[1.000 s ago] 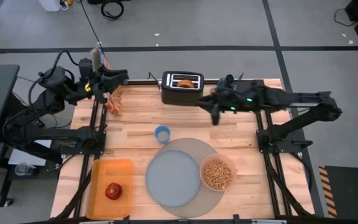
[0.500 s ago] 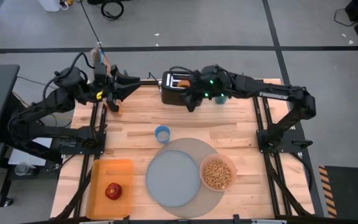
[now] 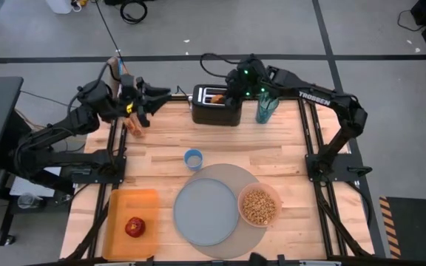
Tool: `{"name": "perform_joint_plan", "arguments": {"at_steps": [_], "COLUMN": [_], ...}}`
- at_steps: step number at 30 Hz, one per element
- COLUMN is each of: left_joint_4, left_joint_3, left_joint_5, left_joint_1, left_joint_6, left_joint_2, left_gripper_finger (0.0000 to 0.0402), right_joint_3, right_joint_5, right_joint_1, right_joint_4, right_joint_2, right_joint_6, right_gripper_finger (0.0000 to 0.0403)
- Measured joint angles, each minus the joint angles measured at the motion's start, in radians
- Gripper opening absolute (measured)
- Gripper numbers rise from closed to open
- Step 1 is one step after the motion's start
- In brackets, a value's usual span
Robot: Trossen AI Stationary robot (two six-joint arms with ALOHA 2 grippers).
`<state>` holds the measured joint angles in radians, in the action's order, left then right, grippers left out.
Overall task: Arrange a breakfast setting
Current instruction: Put the bagel bread from the toaster on the gray plate
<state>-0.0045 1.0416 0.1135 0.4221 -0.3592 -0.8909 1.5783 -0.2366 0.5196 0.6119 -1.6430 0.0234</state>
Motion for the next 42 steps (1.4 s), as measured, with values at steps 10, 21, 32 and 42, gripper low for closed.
{"name": "perform_joint_plan", "arguments": {"at_steps": [10, 21, 32, 42], "left_joint_4": [0.021, 0.029, 0.060, 0.104], "left_joint_3": [0.000, 0.000, 0.000, 0.000], "left_joint_5": [-0.005, -0.005, -0.004, 0.024], "left_joint_1": [0.157, 0.165, 0.165, 0.163], "left_joint_6": [-0.061, -0.075, -0.083, -0.109], "left_joint_2": [-0.034, -0.028, -0.009, 0.004], "left_gripper_finger": [0.0144, 0.0144, 0.0144, 0.0144], "right_joint_3": [0.121, 0.267, 0.274, 0.234], "right_joint_5": [0.005, 0.006, 0.033, 0.051], "right_joint_1": [0.080, 0.085, 0.086, 0.086], "right_joint_4": [0.132, 0.232, 0.236, 0.226], "right_joint_2": [-0.134, -0.271, -0.289, -0.289], "right_joint_6": [-0.183, -0.302, -0.352, -0.394], "right_gripper_finger": [0.0168, 0.0167, 0.0168, 0.0168]}}
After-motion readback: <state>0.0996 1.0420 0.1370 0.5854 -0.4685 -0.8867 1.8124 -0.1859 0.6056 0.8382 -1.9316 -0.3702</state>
